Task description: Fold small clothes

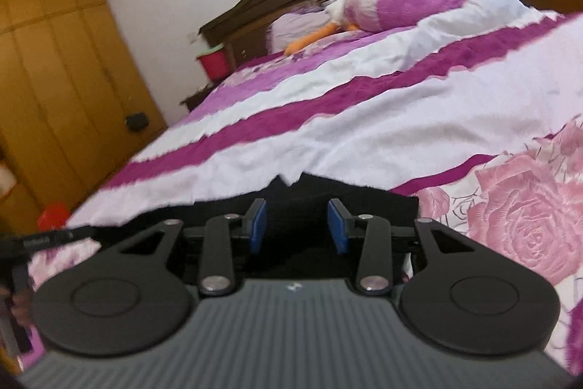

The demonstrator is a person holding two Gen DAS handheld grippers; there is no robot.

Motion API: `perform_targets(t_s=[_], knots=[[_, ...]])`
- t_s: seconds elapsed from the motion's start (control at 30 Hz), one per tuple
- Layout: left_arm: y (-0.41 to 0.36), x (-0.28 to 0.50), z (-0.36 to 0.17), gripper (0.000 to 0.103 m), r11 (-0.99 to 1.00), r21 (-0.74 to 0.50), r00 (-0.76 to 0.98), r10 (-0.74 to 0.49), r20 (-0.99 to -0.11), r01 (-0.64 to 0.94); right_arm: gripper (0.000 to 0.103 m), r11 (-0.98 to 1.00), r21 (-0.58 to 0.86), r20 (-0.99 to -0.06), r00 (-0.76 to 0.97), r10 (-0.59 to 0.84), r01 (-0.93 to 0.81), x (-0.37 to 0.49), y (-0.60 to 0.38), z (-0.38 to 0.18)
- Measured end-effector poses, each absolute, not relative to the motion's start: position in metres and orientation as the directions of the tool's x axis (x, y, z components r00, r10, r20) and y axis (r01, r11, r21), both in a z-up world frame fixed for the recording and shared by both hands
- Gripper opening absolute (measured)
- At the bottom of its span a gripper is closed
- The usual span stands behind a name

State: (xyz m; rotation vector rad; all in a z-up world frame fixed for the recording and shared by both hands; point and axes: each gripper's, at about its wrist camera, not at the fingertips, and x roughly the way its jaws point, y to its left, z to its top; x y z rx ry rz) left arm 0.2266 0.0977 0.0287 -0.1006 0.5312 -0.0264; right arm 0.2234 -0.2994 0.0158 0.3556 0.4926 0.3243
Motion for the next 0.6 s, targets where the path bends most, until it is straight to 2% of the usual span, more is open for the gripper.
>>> perform_targets(t_s=[0.13, 0.27, 0.4, 0.47, 0.6], knots=[[0.089, 0.212, 0.018, 0.048, 0.997, -0.070, 0.835, -0.063, -0.547, 0.030, 0.041, 0.920, 0.302, -0.447, 0.815, 0.368, -0.250, 0.214, -0.294, 0.013], [0.081, 0.198, 0.007, 0.048, 0.994, -0.070, 0.814, -0.111, -0.570, 0.087, 0.041, 0.914, 0.322, -0.449, 0.811, 0.376, -0.246, 0.205, -0.299, 0.009], [0.067, 0.202, -0.009, 0.047, 0.989, 0.007, 0.781, -0.112, -0.614, 0.147, 0.040, 0.928, 0.231, -0.498, 0.783, 0.372, -0.293, 0.208, -0.287, 0.003], [0.062, 0.209, -0.017, 0.047, 0.985, 0.041, 0.786, -0.107, -0.609, 0.165, 0.039, 0.933, 0.196, -0.529, 0.768, 0.360, -0.303, 0.215, -0.278, -0.001], [0.067, 0.240, -0.020, 0.047, 0.989, 0.018, 0.792, -0.105, -0.602, 0.144, 0.039, 0.940, 0.143, -0.543, 0.769, 0.336, -0.310, 0.238, -0.261, -0.007]])
